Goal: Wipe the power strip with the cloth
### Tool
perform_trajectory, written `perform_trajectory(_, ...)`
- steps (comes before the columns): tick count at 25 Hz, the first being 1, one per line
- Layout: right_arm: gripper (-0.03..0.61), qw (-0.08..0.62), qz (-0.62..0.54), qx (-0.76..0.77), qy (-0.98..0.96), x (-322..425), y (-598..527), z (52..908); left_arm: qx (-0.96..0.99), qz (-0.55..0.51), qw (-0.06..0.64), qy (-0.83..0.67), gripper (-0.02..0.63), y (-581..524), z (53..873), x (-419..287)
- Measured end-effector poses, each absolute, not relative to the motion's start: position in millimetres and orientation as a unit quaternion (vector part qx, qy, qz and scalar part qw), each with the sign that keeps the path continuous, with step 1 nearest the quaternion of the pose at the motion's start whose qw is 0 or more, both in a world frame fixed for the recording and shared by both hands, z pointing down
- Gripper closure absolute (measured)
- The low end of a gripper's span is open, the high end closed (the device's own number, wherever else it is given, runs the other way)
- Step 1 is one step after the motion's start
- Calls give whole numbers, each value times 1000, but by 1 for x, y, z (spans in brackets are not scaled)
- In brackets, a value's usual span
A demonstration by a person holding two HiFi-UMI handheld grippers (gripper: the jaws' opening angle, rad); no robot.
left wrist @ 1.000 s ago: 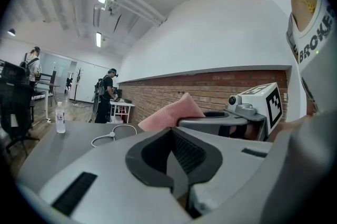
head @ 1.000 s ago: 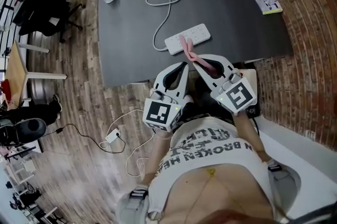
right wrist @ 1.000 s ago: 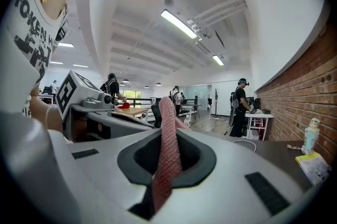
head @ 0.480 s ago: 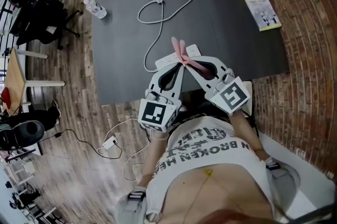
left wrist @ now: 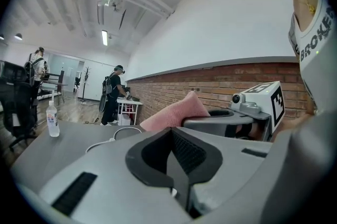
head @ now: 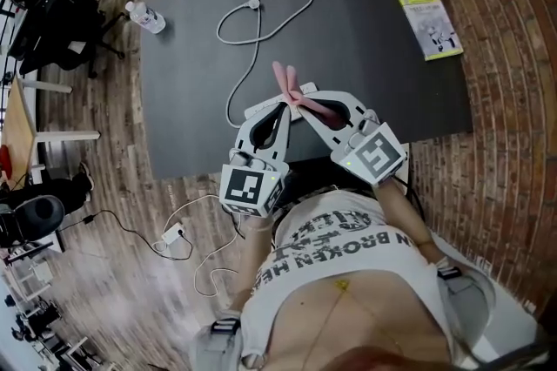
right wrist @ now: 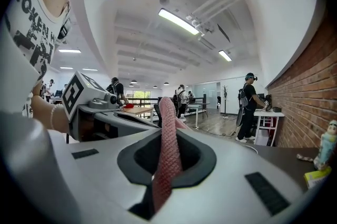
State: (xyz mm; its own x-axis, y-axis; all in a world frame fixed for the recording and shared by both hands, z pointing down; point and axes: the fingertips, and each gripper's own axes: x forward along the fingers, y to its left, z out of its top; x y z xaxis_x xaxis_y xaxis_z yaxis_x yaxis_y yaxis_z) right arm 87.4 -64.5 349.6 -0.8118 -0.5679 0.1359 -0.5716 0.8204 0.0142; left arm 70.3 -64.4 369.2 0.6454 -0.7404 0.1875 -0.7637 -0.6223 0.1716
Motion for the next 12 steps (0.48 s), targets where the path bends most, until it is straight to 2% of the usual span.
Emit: perform_trajectory(12,561,76,-2,333,-940,37,-86,347,919,51,107,-376,606,-85,365,22)
